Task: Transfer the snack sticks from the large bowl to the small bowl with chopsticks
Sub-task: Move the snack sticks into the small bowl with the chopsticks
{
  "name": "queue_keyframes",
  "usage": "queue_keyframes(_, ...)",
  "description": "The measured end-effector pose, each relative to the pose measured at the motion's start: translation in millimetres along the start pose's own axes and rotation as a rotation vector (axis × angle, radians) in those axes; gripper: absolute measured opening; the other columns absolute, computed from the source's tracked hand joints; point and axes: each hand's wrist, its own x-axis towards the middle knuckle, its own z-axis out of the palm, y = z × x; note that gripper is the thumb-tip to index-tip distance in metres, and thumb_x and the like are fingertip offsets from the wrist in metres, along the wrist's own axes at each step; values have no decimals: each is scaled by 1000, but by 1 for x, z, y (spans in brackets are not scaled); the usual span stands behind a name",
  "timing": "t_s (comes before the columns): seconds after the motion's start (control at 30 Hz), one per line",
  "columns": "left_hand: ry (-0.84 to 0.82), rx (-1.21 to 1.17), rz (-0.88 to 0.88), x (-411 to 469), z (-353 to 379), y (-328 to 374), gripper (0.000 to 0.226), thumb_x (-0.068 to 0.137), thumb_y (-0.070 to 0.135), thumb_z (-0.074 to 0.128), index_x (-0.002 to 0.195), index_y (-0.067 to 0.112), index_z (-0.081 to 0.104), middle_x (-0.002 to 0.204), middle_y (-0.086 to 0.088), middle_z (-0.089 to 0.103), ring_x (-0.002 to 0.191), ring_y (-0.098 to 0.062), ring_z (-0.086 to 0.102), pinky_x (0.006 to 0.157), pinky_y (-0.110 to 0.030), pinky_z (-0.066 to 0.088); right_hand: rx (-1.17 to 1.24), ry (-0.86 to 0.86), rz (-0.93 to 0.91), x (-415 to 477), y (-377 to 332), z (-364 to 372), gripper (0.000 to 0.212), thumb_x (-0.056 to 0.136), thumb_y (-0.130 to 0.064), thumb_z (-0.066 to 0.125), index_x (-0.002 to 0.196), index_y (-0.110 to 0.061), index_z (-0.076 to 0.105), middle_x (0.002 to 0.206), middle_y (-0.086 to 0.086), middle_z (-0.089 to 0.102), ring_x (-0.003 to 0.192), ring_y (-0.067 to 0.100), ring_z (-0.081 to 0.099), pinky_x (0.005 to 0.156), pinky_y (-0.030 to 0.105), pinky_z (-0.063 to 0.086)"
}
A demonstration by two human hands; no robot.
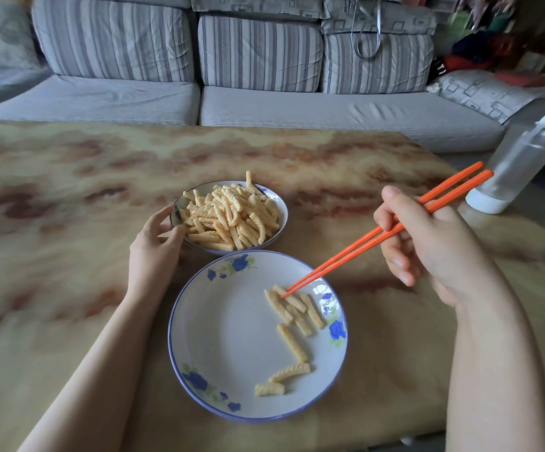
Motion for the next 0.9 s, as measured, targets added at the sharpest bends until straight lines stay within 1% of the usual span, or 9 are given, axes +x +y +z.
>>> queue_keyframes(0.17, -1, 9, 5, 0, 0, 0, 41, 91, 14, 55, 129, 26, 57, 105, -3, 66, 63, -15, 63, 53, -5, 42, 55, 101, -16, 5, 3, 3, 43, 100, -35, 43, 65, -10, 45, 34, 2, 36, 26, 18, 29, 33, 15, 24)
queue_keyframes(0.33, 3, 2, 2, 1, 0, -1, 40, 91, 14, 55, 129, 27, 57, 108, -4, 66, 63, -16, 62, 52, -6, 43, 235, 215, -86, 6, -1, 4, 44, 101, -28, 44, 60, -15, 46, 51, 5, 40, 28, 13, 32, 35, 18, 21)
queue_keyframes(0.43, 5, -11, 0, 0, 0, -1, 40, 92, 15, 56, 130, 26, 56, 107, -3, 65, 64, -17, 63, 53, -6, 43, 331, 276, -111, 8, -2, 13, 51, 101, -25, 44, 50, -20, 50, 45, -2, 44, 28, 13, 32, 35, 19, 22)
queue_keyframes(0.57, 10, -10, 8, -2, 0, 1, 40, 93, 16, 56, 131, 26, 56, 103, 1, 64, 67, -11, 61, 57, -8, 45, 427, 345, -129, 14, -2, 32, 40, 102, -23, 42, 63, -15, 44, 43, -8, 48, 28, 11, 33, 34, 17, 25)
queue_keyframes(0.63, 10, -11, 11, -2, 0, 1, 39, 93, 16, 55, 131, 25, 56, 101, 2, 64, 67, -10, 61, 54, -6, 43, 455, 364, -119, 19, 1, 42, 39, 102, -23, 41, 65, -13, 44, 44, -7, 48, 29, 11, 34, 33, 18, 26)
queue_keyframes(0.7, 10, -7, 10, -2, 0, 1, 39, 92, 16, 56, 130, 25, 56, 102, 2, 64, 66, -13, 62, 53, -4, 42, 484, 374, -116, 23, 5, 52, 37, 103, -24, 41, 68, -12, 44, 51, -5, 49, 29, 12, 36, 33, 18, 27)
queue_keyframes(0.73, 11, -5, 7, -1, 0, 0, 39, 92, 15, 56, 130, 25, 56, 103, 1, 64, 67, -15, 62, 51, -4, 41, 488, 374, -110, 25, 7, 57, 37, 103, -24, 41, 68, -12, 44, 50, -3, 48, 29, 13, 36, 33, 17, 28)
queue_keyframes(0.8, 9, -6, 6, -1, 0, 0, 39, 92, 15, 55, 130, 25, 56, 104, 0, 64, 68, -19, 62, 49, -3, 41, 466, 366, -89, 28, 10, 65, 38, 103, -28, 40, 68, -12, 45, 39, -3, 44, 28, 15, 37, 34, 19, 28)
queue_keyframes(0.9, 9, 3, 0, -1, 0, 1, 39, 92, 15, 55, 130, 25, 56, 106, -1, 64, 65, -15, 61, 48, -2, 40, 412, 325, -83, 30, 14, 74, 41, 102, -31, 40, 67, -13, 48, 36, -1, 44, 28, 18, 40, 38, 24, 28)
